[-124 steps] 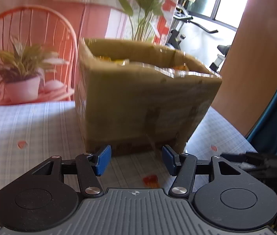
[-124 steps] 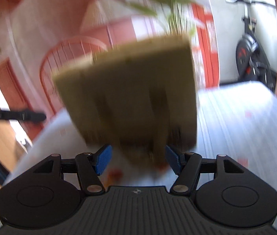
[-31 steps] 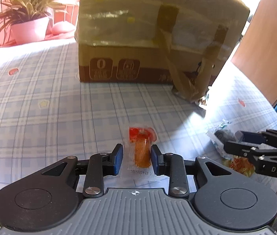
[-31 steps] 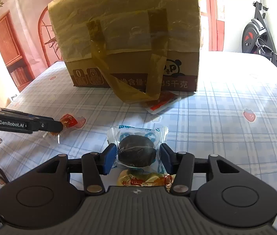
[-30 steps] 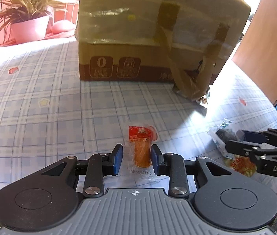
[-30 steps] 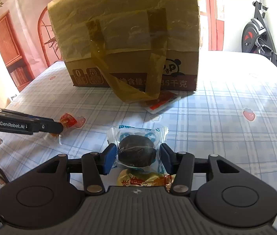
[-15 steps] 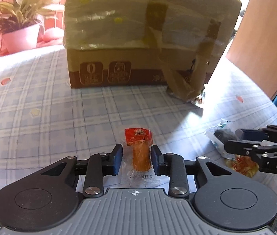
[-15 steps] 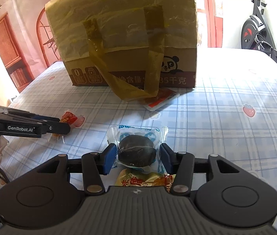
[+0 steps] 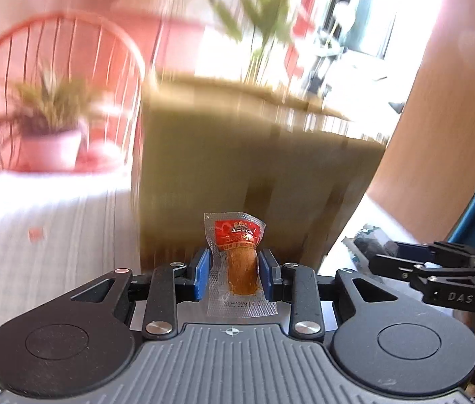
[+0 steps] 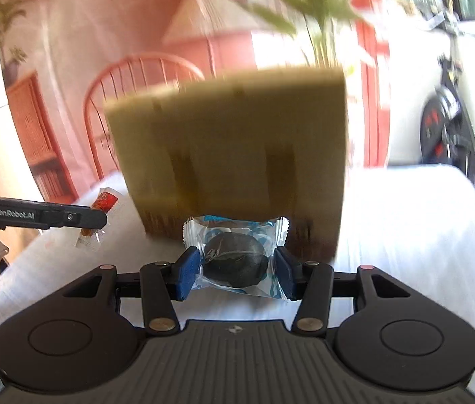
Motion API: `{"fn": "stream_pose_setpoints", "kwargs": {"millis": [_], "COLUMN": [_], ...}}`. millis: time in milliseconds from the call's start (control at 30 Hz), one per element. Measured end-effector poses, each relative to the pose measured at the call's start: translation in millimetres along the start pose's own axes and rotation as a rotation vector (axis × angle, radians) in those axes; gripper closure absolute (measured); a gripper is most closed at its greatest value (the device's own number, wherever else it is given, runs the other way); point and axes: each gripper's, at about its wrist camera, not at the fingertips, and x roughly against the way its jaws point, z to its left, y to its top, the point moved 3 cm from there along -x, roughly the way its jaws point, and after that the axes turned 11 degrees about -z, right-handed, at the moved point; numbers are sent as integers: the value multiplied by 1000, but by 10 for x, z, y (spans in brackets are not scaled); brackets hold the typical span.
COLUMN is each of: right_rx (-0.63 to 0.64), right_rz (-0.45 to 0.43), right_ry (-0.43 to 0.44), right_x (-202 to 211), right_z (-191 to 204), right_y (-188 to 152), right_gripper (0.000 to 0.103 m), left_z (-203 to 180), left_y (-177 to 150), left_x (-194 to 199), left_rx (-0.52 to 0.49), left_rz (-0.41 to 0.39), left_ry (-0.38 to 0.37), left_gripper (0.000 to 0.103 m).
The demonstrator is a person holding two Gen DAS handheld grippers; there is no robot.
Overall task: Organize snacks
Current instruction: 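Lift the orange candy and dark candy into the box and open both tools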
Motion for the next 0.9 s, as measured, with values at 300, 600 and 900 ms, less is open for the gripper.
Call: {"fn": "stream_pose_setpoints", "kwargs": {"millis": [300,600,900], "right_rx": [40,56,-4], "right_rz": [-183,-114,22], "right_ry": [75,42,-75], "right_x": [-40,-991,-1784], "right_z": [86,-95,-367], "right_y": [971,1635,1656], "right_gripper": [52,52,50], "left_z": [-186,-81,145], "left_y": [926,1286,1230], "left_x": [-25,-908,-1299], "left_rx": [-62,-46,-53], "left_rz": [-156,-65,12], "left_ry": [-48,14,68], "left_gripper": [69,69,68]}}
